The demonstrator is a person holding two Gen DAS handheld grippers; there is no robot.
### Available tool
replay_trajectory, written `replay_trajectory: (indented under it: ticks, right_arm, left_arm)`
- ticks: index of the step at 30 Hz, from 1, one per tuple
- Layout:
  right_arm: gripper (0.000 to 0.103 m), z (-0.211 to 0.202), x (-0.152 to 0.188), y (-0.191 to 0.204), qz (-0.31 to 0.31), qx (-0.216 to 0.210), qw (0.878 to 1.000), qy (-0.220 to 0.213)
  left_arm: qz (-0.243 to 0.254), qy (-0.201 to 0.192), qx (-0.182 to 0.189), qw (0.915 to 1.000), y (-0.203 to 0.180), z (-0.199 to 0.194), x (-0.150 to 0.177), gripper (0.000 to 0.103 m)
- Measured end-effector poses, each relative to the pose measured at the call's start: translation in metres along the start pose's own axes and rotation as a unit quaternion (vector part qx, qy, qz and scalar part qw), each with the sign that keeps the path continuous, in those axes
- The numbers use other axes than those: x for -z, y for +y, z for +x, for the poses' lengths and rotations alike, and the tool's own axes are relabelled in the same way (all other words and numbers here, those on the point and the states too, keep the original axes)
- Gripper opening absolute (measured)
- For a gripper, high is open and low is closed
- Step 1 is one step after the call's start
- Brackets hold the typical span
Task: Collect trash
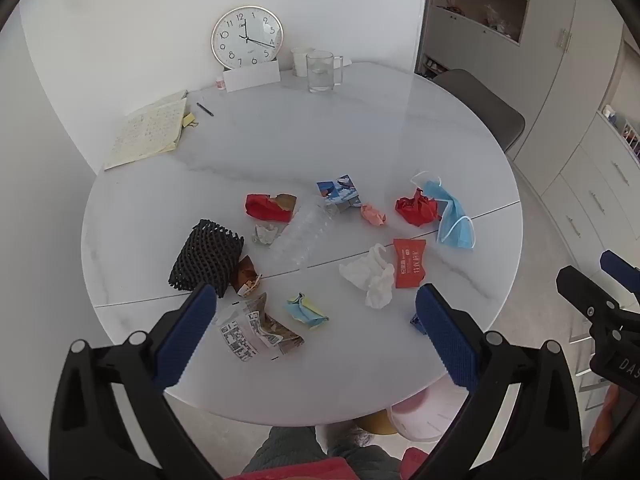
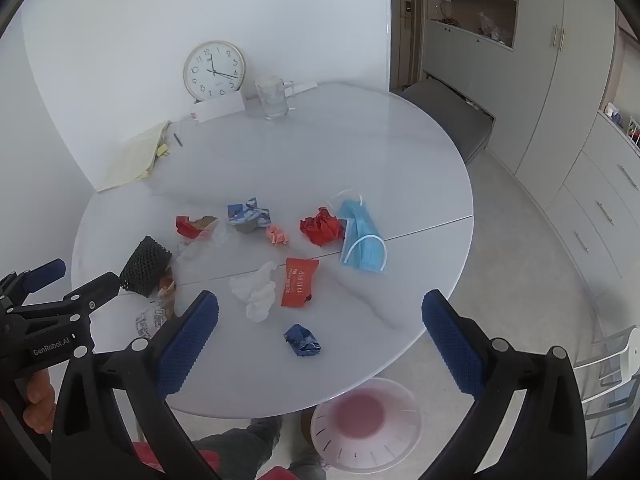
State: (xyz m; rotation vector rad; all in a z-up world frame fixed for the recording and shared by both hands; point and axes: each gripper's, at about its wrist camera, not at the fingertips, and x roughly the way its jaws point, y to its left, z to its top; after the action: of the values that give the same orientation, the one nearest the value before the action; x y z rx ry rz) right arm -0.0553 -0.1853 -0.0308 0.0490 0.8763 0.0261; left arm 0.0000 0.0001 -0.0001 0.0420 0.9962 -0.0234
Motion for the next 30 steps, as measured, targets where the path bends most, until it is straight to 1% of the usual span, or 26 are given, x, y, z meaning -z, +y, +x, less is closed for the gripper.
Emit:
replay_trajectory:
  ticks: [6, 8, 10, 14, 30]
  right_arm:
    - [0.101, 0.001, 0.0, 0.004, -0.002, -0.001, 1.0, 0.002]
    - [0.101, 0.003, 0.003, 0.005, -0.003, -0.001, 1.0, 0.002]
    - [0.101, 0.002, 0.005, 0.002, -0.005, -0.001, 1.0, 0.001]
    - [0.101, 0.006, 0.004, 0.015, -0.01, 0.003, 1.0, 0.003]
    - [0.101, 0.007, 0.007, 0.018, -0.013, 0.006, 1.0, 0.004]
  left_arm:
    - [-0.007, 0.011, 0.002, 0.9999, 0.004, 0.004, -0.002, 0.095]
    - [-0.007, 0.01, 0.004, 0.9999, 0.005, 0.002, -0.011, 0.095]
    - [-0.002, 0.002, 0.002, 1.0, 0.005, -0.001, -0.002, 0.095]
    - [-0.005, 0.003, 0.004, 1.0, 0.008, -0.002, -0.002, 0.095]
    - [-0.009, 0.002, 0.003, 1.0, 0.014, 0.001, 0.003, 0.095]
